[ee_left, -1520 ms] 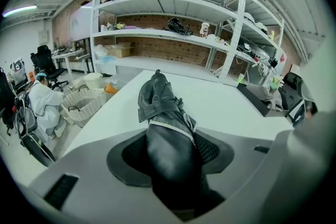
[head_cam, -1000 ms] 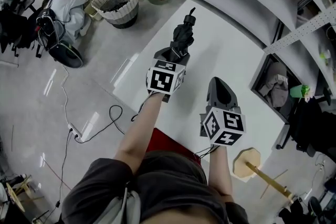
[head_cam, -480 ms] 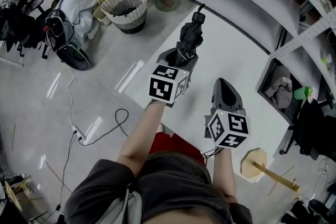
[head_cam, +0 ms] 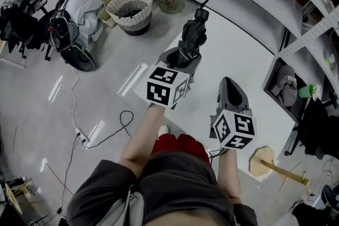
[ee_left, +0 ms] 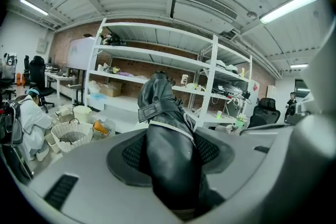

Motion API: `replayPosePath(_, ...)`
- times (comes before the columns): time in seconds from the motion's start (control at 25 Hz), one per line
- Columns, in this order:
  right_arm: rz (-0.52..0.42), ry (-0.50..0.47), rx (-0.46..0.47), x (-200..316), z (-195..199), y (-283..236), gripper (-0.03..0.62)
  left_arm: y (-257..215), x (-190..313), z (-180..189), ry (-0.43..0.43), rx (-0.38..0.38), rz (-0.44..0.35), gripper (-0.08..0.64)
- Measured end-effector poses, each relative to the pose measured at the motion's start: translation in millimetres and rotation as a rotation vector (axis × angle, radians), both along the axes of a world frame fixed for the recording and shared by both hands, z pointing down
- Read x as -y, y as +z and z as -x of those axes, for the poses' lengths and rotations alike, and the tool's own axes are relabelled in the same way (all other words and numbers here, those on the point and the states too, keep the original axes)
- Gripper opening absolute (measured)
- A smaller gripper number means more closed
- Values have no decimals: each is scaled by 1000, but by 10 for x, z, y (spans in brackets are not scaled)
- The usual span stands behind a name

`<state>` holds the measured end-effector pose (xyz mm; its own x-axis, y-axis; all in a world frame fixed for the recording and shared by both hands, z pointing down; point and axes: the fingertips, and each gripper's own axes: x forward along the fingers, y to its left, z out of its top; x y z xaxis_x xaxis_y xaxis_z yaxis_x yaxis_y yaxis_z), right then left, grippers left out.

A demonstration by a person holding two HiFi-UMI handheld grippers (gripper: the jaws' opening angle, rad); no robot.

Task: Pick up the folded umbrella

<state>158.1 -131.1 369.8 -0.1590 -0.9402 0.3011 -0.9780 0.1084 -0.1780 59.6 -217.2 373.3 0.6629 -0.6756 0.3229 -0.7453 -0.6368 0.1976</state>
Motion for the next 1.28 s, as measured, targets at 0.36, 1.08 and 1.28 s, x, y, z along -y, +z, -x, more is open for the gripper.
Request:
replayPosePath(0.36, -32, 7, -9, -112, 236, -132, 18, -190, -156, 342, -3, -21, -52, 219)
replayPosePath(1.08, -71, 31, -12, -474, 677, -275, 18, -307, -636, 864, 23, -38, -103, 219)
replayPosePath(1.28, -74, 38, -23, -586, 789, -304, 18, -336, -780, 1040, 27, -35, -109, 219)
